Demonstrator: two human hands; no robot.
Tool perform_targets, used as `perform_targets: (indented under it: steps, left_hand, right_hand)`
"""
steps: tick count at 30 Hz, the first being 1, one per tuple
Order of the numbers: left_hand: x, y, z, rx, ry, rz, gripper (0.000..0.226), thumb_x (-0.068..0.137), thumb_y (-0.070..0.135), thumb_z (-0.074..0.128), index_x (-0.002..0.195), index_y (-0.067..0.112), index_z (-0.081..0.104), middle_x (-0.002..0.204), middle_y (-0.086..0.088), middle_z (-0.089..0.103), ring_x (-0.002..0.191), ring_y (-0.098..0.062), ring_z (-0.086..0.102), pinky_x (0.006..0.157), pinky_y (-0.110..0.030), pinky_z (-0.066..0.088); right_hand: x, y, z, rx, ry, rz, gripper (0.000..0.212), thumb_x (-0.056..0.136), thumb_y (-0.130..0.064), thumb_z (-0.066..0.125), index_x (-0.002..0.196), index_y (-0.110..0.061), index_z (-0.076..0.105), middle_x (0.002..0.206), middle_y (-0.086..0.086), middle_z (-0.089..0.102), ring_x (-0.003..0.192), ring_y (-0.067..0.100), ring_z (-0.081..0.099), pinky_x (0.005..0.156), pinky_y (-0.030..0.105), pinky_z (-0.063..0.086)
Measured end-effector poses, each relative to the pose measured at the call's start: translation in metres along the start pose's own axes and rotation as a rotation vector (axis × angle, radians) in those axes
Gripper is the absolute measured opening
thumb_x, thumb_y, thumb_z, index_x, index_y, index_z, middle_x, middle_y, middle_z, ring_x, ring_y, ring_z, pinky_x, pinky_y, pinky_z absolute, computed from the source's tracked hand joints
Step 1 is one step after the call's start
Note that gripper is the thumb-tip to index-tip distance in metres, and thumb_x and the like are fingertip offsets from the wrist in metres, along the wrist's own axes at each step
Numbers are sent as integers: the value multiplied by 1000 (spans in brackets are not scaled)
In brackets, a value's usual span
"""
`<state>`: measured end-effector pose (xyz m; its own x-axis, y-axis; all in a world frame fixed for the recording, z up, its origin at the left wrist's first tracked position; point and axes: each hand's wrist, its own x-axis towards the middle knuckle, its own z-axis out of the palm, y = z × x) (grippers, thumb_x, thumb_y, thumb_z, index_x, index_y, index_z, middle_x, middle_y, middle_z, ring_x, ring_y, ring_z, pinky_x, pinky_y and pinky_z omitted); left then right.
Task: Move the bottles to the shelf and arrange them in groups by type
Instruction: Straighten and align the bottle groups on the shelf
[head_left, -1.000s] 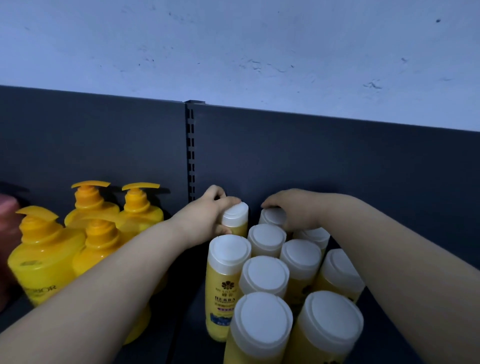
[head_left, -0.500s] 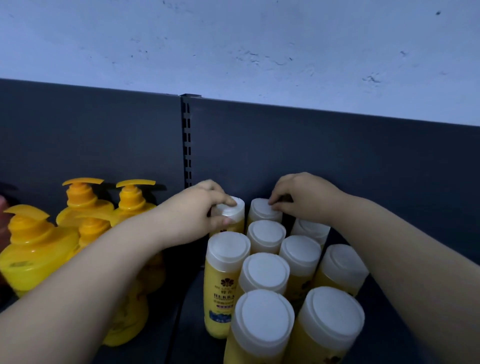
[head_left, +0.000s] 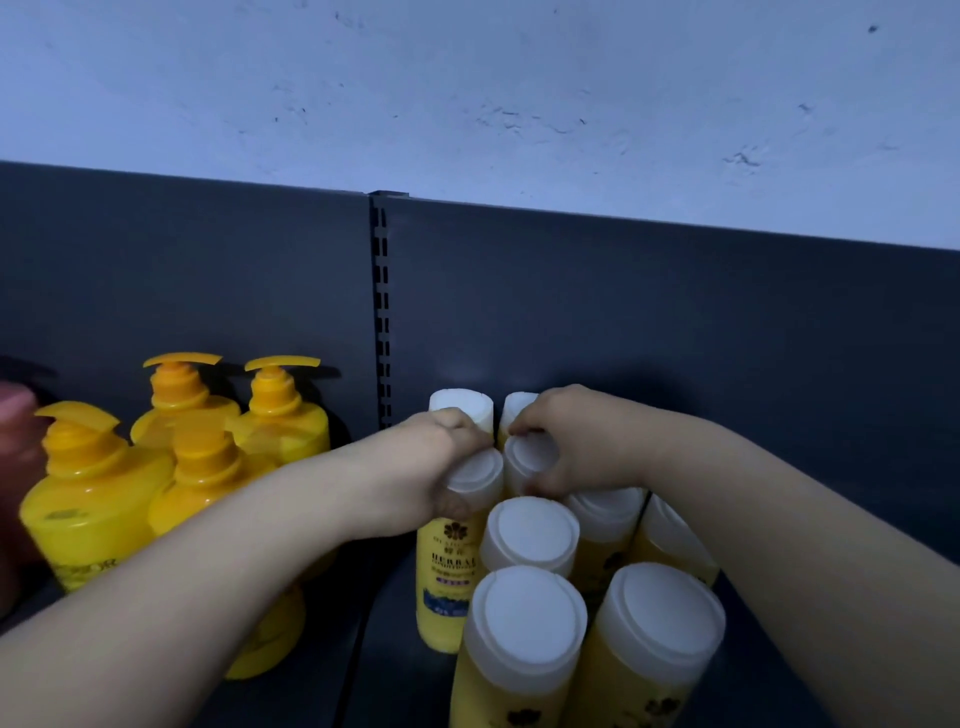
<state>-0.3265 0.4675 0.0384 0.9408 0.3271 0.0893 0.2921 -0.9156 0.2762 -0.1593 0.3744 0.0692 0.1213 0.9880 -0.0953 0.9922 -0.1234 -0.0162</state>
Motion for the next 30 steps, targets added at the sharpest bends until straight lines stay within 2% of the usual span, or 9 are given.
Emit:
perform_targets:
  steps: [5, 9, 13, 16, 18, 20, 23, 26, 30]
  left_hand:
    - [6, -8, 8, 192, 50, -74, 69, 90, 36, 58, 147, 21, 23, 139, 0, 28, 122, -19, 30, 104, -27, 31]
    - [5, -10, 13, 194, 121, -77, 65, 91, 33, 57, 147, 26, 25, 140, 1, 19, 124, -18, 24, 105, -26, 29]
    - [1, -14, 15, 177, 171, -59, 66, 89, 36, 59, 146, 30, 28, 138, 2, 28, 122, -16, 26, 105, -26, 28]
    - [-3, -12, 11, 228, 203, -47, 61, 87, 39, 60, 143, 28, 36, 135, 5, 37, 124, -15, 28, 105, -30, 31]
    - [-6, -4, 6, 155, 277, -6, 51, 87, 35, 62, 135, 23, 49, 127, 5, 48, 120, -13, 36, 103, -33, 35]
    - [-10, 13, -2, -35, 341, 41, 38, 86, 32, 64, 123, 21, 62, 114, 8, 60, 109, -6, 48, 95, -27, 42]
    - [-20, 41, -9, -308, 163, 65, 35, 81, 37, 68, 115, 28, 66, 103, 16, 64, 96, 5, 56, 85, -15, 46]
    - [-19, 51, -4, -180, 22, 96, 50, 78, 48, 67, 125, 35, 57, 121, 18, 55, 112, 5, 46, 96, -19, 41]
    - [-18, 51, -2, -154, -4, 68, 48, 80, 47, 66, 125, 34, 57, 127, 18, 52, 115, 2, 45, 97, -17, 38]
  right_hand:
    - [-1, 0, -1, -46, 24, 20, 63, 73, -47, 70, 130, -30, 49, 119, -3, 48, 103, 20, 52, 86, 39, 50]
    - [-1, -4, -1, -59, 51, -1, 60, 74, -45, 68, 129, -27, 51, 117, -3, 46, 101, 20, 52, 85, 39, 50]
    - [-6, -6, -3, -117, 111, -21, 51, 77, -46, 64, 125, -32, 53, 119, -8, 49, 103, 16, 52, 84, 38, 50]
    - [-17, -4, -11, -58, 143, -6, 39, 83, -45, 61, 121, -36, 56, 122, -15, 47, 103, 10, 51, 85, 34, 49]
    - [-29, 1, -17, 16, 131, 16, 35, 83, -45, 63, 116, -34, 57, 115, -15, 51, 97, 7, 52, 85, 31, 50]
    - [-41, 5, -22, 82, 54, 48, 36, 80, -46, 67, 113, -34, 57, 110, -15, 54, 94, 5, 53, 84, 28, 50]
    - [-57, 5, -21, 20, -120, 109, 51, 77, -46, 71, 122, -37, 50, 116, -15, 48, 103, 8, 50, 87, 28, 48]
    - [-60, 1, -15, -107, -105, 115, 61, 76, -43, 71, 130, -37, 42, 123, -11, 46, 109, 13, 47, 90, 33, 47]
    - [-62, -2, -8, -158, -8, 102, 58, 77, -42, 70, 127, -34, 42, 119, -9, 50, 109, 13, 46, 85, 31, 46]
